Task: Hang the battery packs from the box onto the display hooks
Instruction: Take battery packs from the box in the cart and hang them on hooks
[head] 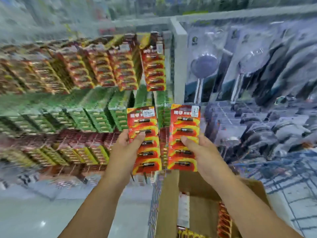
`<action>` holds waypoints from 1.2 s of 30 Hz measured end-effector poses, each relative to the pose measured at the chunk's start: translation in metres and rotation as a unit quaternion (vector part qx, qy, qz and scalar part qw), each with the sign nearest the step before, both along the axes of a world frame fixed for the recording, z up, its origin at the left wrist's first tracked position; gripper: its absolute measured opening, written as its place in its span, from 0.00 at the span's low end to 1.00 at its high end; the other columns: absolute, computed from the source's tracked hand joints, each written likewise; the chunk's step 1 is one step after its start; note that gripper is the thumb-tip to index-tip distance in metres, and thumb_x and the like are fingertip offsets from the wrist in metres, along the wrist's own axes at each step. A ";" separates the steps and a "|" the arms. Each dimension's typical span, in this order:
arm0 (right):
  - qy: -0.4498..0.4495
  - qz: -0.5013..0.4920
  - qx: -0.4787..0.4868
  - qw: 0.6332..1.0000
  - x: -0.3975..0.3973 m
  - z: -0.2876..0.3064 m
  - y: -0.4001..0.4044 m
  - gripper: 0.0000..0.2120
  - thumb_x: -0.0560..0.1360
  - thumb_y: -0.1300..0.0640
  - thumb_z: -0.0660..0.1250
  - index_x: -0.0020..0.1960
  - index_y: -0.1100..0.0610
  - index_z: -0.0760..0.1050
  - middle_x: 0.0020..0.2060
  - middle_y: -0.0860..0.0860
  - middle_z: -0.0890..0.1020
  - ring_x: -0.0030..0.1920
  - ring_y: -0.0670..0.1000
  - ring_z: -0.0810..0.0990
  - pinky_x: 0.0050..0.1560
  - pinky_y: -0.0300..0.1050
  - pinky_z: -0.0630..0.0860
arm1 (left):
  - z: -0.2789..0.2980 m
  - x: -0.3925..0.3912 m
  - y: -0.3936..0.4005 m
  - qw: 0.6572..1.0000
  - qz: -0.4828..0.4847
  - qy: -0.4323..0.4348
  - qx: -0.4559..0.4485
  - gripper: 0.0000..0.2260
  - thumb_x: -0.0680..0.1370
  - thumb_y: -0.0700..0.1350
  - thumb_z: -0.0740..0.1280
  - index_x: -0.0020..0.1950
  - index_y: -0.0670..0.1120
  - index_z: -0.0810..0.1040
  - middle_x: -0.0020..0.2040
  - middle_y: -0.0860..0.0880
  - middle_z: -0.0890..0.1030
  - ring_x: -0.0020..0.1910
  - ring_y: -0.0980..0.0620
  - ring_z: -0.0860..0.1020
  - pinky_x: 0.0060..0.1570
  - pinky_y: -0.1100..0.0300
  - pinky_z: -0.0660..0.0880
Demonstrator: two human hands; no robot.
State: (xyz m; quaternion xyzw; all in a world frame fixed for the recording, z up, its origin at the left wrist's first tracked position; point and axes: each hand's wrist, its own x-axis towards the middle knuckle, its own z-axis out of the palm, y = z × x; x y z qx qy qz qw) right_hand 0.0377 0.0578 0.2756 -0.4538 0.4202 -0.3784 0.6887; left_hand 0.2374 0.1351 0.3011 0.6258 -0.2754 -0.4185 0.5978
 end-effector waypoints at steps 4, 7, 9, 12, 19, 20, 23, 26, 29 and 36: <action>-0.003 0.055 -0.025 0.998 0.077 0.028 0.011 0.10 0.81 0.54 0.71 0.62 0.51 0.80 0.54 0.54 0.88 0.56 0.60 0.87 0.62 0.69 0.80 | 0.029 0.071 0.041 0.997 0.072 -0.007 -0.028 0.11 0.82 0.49 0.71 0.63 0.49 0.81 0.52 0.43 0.88 0.48 0.39 0.87 0.49 0.39 0.83; -0.009 0.082 -0.037 0.996 0.144 0.046 0.018 0.10 0.81 0.55 0.70 0.62 0.51 0.80 0.52 0.53 0.89 0.54 0.58 0.88 0.60 0.66 0.81 | 0.040 0.126 0.063 0.991 0.126 -0.004 -0.049 0.08 0.82 0.48 0.70 0.61 0.49 0.81 0.49 0.44 0.88 0.46 0.41 0.88 0.42 0.44 0.85; 0.001 0.103 -0.043 0.994 0.189 0.055 0.023 0.10 0.81 0.53 0.71 0.63 0.48 0.80 0.54 0.51 0.88 0.57 0.56 0.87 0.62 0.64 0.81 | 0.046 0.163 0.071 0.989 0.140 -0.008 -0.052 0.06 0.83 0.47 0.69 0.59 0.50 0.81 0.48 0.45 0.89 0.44 0.42 0.88 0.42 0.46 0.85; 0.011 0.103 -0.059 0.993 0.252 0.062 0.026 0.14 0.78 0.46 0.74 0.63 0.42 0.80 0.59 0.47 0.87 0.63 0.56 0.84 0.68 0.65 0.76 | 0.051 0.223 0.069 0.990 0.130 -0.007 -0.050 0.06 0.82 0.49 0.70 0.58 0.52 0.82 0.49 0.45 0.88 0.47 0.40 0.88 0.51 0.38 0.83; 0.017 0.043 -0.079 0.996 0.343 0.093 -0.004 0.10 0.81 0.51 0.70 0.61 0.50 0.80 0.49 0.50 0.89 0.49 0.54 0.89 0.52 0.57 0.85 | 0.078 0.328 0.025 0.995 0.077 0.004 -0.057 0.06 0.83 0.50 0.69 0.59 0.53 0.81 0.47 0.48 0.89 0.44 0.43 0.88 0.50 0.40 0.84; 0.015 0.032 -0.090 0.995 0.350 0.097 -0.008 0.10 0.81 0.51 0.70 0.62 0.50 0.80 0.50 0.50 0.89 0.49 0.54 0.89 0.50 0.55 0.85 | 0.082 0.336 0.018 0.996 0.066 0.002 -0.057 0.06 0.83 0.51 0.69 0.59 0.53 0.81 0.47 0.48 0.89 0.45 0.43 0.88 0.51 0.40 0.84; 0.024 0.006 -0.101 0.995 0.361 0.110 -0.018 0.10 0.81 0.50 0.70 0.61 0.49 0.80 0.49 0.48 0.89 0.48 0.51 0.89 0.46 0.49 0.84 | 0.092 0.349 -0.002 0.997 0.041 -0.009 -0.067 0.05 0.82 0.52 0.69 0.57 0.54 0.81 0.46 0.50 0.89 0.44 0.46 0.88 0.47 0.45 0.84; 0.029 -0.034 -0.112 0.993 0.367 0.120 -0.022 0.06 0.81 0.49 0.68 0.58 0.46 0.79 0.46 0.45 0.89 0.45 0.48 0.89 0.42 0.43 0.84 | 0.098 0.353 -0.019 0.996 0.014 -0.018 -0.083 0.06 0.81 0.51 0.70 0.57 0.54 0.81 0.47 0.51 0.89 0.44 0.47 0.88 0.47 0.44 0.85; 0.045 -0.043 -0.123 0.991 0.368 0.135 -0.022 0.02 0.81 0.44 0.67 0.52 0.38 0.74 0.48 0.33 0.82 0.48 0.38 0.80 0.64 0.44 0.71 | 0.102 0.352 -0.035 0.994 -0.003 -0.045 -0.096 0.05 0.81 0.52 0.70 0.56 0.55 0.81 0.45 0.54 0.89 0.41 0.51 0.88 0.40 0.51 0.85; 0.033 -0.070 -0.106 0.991 0.354 0.131 -0.042 0.53 0.64 0.22 0.71 0.81 0.44 0.63 0.78 0.44 0.70 0.77 0.54 0.70 0.77 0.64 0.67 | 0.108 0.339 -0.058 0.994 -0.023 -0.027 -0.105 0.06 0.81 0.52 0.70 0.57 0.56 0.81 0.48 0.54 0.88 0.46 0.49 0.88 0.49 0.43 0.85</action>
